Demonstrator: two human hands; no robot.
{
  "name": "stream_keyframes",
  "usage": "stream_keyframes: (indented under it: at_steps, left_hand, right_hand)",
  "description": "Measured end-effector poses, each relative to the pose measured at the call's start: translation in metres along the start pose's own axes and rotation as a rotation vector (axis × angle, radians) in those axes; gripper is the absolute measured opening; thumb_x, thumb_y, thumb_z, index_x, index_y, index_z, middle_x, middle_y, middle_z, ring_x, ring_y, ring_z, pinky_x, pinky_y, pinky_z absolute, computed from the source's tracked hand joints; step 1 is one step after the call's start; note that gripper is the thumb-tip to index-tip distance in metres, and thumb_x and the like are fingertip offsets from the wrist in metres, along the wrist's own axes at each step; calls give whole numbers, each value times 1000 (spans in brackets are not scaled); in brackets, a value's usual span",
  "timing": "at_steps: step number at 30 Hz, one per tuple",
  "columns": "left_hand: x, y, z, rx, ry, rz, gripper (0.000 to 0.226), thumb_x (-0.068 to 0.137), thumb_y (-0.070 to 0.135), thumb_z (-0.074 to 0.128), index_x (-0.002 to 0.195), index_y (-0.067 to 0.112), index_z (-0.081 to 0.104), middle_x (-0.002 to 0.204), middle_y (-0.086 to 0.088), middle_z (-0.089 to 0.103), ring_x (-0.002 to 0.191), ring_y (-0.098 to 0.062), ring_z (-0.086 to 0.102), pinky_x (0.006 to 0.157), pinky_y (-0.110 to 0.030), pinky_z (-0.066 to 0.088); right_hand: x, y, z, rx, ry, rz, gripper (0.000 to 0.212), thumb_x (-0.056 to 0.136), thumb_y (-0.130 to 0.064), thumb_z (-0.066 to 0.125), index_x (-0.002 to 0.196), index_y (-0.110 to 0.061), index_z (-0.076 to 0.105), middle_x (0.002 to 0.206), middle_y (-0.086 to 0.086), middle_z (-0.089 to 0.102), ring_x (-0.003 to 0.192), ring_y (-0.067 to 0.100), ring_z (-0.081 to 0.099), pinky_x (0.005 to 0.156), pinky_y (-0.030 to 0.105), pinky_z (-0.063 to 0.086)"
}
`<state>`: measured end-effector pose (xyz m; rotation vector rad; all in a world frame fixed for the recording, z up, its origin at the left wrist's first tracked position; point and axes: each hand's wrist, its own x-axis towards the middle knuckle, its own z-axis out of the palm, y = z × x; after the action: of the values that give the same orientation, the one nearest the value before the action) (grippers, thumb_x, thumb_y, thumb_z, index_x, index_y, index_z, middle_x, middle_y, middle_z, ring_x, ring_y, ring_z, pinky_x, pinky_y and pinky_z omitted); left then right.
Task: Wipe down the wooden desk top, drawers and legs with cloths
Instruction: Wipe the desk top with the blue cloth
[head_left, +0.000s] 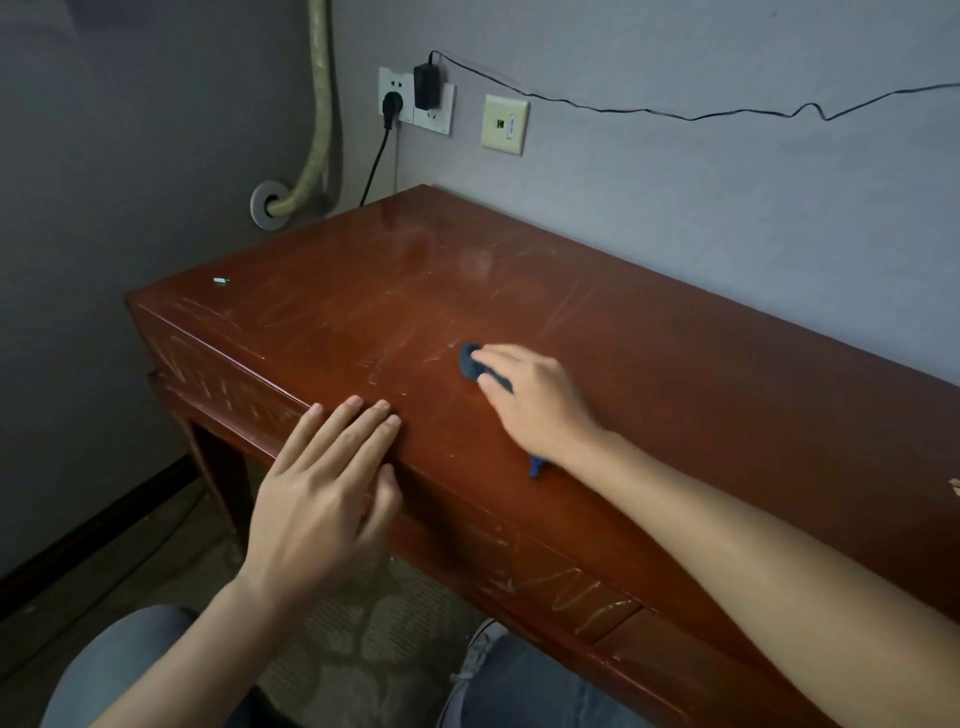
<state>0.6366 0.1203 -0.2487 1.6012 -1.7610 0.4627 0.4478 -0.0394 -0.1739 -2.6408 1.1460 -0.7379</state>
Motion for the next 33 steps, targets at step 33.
stream_keyframes:
  at_steps: [33]
  left_hand:
    - [71,60,6,-21,-437,142,55,99,41,37,136,15,68,143,-3,63,136,-20,57,116,-41,43]
  right_hand:
    - [25,114,-39,-71,40,197,34,101,-30,62,133,-21,68,137,-2,66,128,19,60,109,29,44]
